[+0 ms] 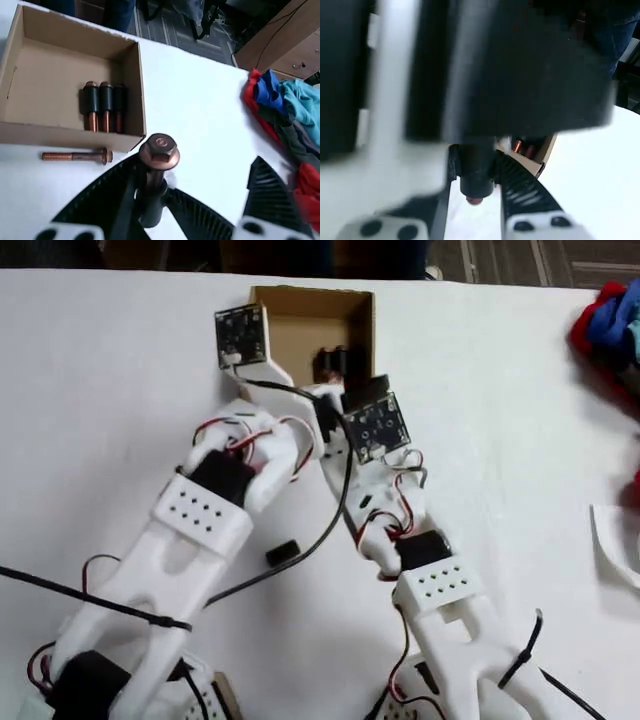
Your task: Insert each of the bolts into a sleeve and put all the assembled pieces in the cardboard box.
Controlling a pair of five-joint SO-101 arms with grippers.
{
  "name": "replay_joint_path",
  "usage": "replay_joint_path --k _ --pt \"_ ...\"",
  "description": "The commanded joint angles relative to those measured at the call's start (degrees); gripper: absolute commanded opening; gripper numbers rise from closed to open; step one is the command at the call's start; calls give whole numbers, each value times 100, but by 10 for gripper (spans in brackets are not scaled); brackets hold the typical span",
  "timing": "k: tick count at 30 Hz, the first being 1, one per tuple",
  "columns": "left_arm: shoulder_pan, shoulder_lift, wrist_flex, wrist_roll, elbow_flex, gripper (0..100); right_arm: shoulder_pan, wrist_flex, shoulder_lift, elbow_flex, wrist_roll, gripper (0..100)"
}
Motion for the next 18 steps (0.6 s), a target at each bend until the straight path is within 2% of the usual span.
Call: replay_joint_path --k 1,10,18 --pt "18 -44 18 9 -558 330 13 4 -198 -325 -18 20" --pt "18 -44 396 9 -690 330 251 4 -198 -325 -26 20" --pt "9 -484 404 9 -681 330 593 -13 -198 -264 -26 20"
